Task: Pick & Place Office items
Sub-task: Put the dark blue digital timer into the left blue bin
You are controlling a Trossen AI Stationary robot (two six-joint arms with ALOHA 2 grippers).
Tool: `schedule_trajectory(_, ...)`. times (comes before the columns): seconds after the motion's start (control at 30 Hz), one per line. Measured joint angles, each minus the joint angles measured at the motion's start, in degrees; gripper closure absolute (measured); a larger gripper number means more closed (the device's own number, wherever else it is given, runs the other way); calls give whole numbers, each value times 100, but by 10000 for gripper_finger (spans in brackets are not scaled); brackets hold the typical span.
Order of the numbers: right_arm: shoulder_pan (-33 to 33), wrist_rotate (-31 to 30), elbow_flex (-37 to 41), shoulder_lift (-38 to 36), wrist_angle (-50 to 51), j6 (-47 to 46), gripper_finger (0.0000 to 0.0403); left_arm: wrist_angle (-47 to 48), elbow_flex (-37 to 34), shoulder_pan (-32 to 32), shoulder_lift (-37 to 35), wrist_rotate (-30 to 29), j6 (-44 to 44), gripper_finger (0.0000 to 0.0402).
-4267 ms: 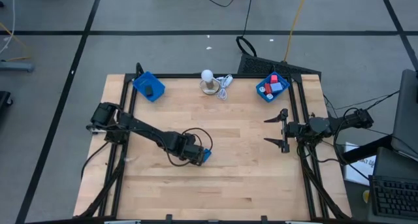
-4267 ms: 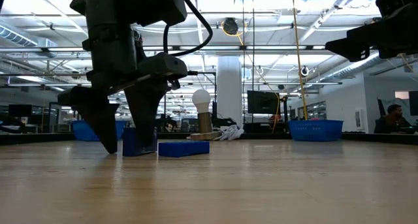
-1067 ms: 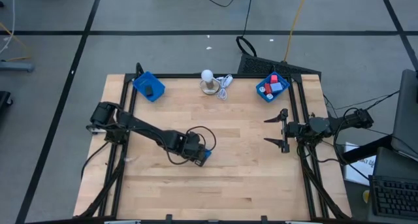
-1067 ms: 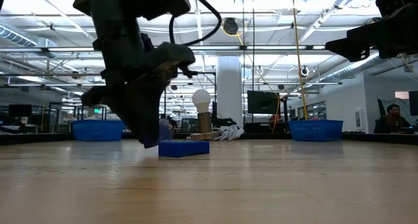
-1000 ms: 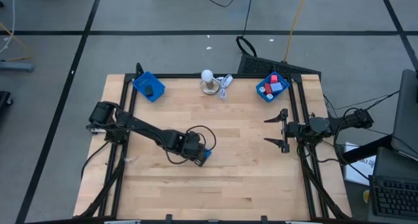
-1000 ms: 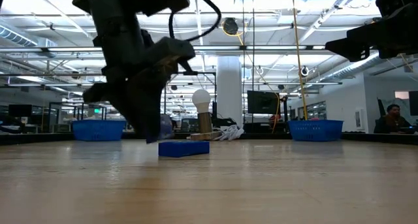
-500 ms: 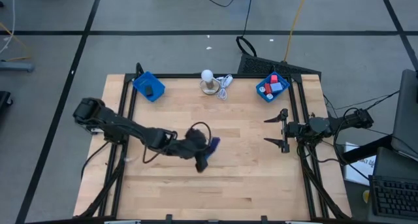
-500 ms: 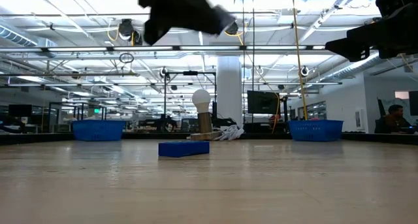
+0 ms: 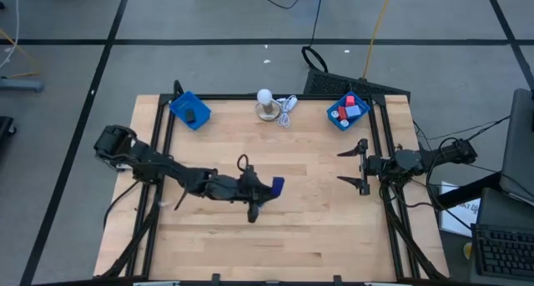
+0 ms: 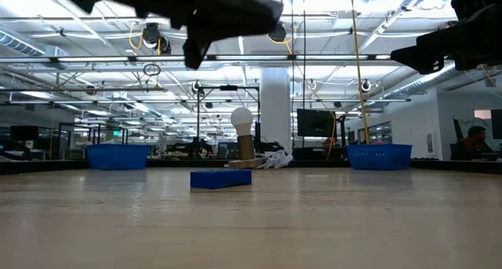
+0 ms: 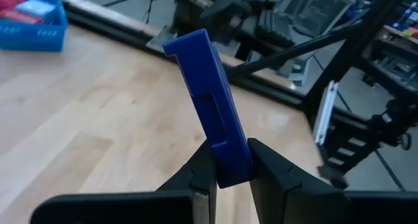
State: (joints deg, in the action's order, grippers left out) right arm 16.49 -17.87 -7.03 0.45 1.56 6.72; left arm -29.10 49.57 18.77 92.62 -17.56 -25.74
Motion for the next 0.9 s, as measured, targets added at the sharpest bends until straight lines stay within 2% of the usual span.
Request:
schedule_trajectory(0.13, 0, 2, 0, 2, 1, 0, 60, -556, -596, -83, -326, -59, -25, 343)
schedule_trajectory(0.2, -1, 1, 0, 0, 2, 0, 60, -543, -876, -141, -620, -122, -29, 343)
schedule_trajectory(0.47, 0, 2, 2, 1, 2, 0, 60, -454, -1797, -341, -2204, -876, 451, 343)
schedule_trajectory(0.7, -2, 0, 0, 0, 2, 0, 60, 279, -2312, -655, -3444, -2719, 610, 343)
schedule_trajectory(0.8, -1, 0, 0, 1, 2, 0, 60, 830, -2390, -938, -3730, -3558, 109, 343)
schedule_trajectory(0.9, -1, 1, 1, 2, 2, 0, 60, 1479, -2435, -1358, -3897, -4124, -706, 343)
